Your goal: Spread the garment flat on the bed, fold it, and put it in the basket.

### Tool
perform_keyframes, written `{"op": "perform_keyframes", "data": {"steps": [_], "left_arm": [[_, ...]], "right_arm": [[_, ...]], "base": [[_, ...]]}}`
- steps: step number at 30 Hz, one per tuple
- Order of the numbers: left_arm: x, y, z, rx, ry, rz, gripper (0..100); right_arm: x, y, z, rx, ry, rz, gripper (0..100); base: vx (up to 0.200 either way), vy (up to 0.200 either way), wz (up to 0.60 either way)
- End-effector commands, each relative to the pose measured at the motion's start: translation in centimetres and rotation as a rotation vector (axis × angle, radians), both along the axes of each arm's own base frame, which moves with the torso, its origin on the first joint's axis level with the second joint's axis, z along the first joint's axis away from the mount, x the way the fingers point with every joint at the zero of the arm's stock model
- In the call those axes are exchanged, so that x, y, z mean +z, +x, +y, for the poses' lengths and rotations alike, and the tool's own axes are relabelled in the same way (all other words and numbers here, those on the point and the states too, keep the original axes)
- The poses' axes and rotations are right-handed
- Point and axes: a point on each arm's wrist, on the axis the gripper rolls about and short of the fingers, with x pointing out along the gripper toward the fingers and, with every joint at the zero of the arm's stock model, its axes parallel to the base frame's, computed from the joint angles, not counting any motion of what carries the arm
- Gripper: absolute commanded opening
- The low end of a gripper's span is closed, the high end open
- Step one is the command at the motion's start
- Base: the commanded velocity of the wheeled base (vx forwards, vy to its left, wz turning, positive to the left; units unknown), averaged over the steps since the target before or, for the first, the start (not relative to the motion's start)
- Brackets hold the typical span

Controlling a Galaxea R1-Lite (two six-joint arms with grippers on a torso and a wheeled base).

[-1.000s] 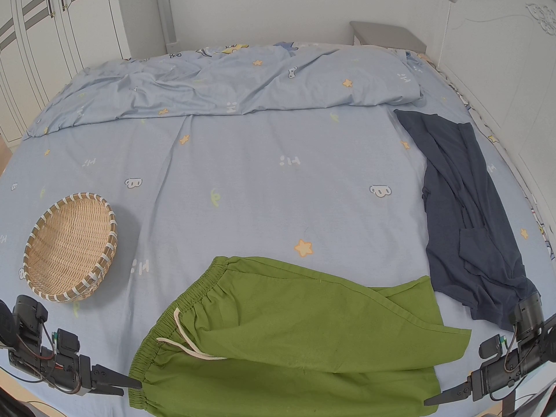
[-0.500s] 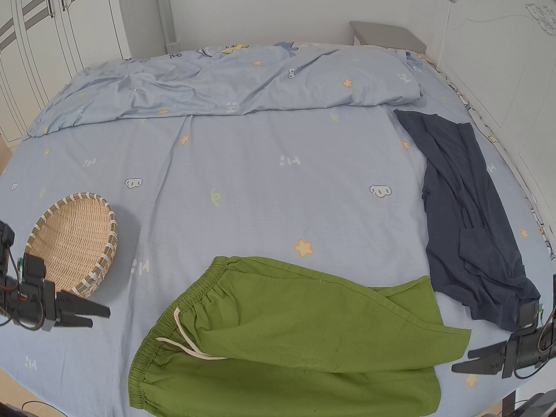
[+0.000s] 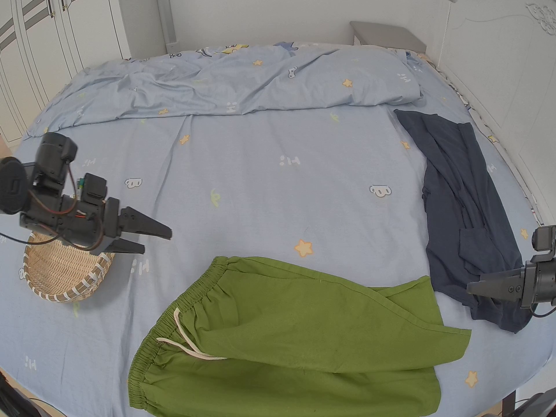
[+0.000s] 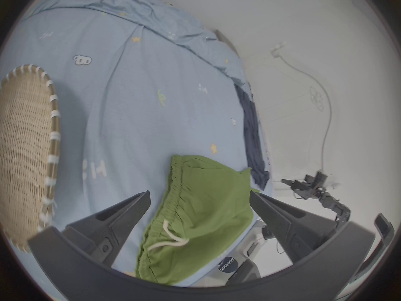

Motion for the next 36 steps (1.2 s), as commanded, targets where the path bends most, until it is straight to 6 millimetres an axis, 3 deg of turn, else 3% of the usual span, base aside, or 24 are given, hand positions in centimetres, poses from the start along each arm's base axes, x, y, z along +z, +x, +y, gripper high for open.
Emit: {"op": "perform_keyframes", "data": {"steps": [1, 10, 18, 36], "left_arm": [[-4.3, 5.1, -3.1, -0.045, 0.069, 0.093, 100], [-7.8, 7.9, -6.1, -0.103, 0.078, 0.107, 100], [-9.5, 8.6, -6.4, -0.106, 0.082, 0.144, 100], [-11.0, 10.1, -7.4, -0.102, 0.055, 0.164, 100]], "right_arm": [[-0.8, 1.5, 0.2, 0.016, 0.002, 0.053, 100], [-1.6, 1.7, 0.9, 0.052, 0.001, 0.064, 100], [-2.1, 2.0, 0.9, 0.049, 0.001, 0.075, 100], [-2.1, 2.0, 0.8, 0.045, 0.001, 0.074, 100]], "base": [[0.0, 0.0, 0.0], [0.0, 0.0, 0.0], [0.0, 0.0, 0.0], [0.0, 0.0, 0.0]]}}
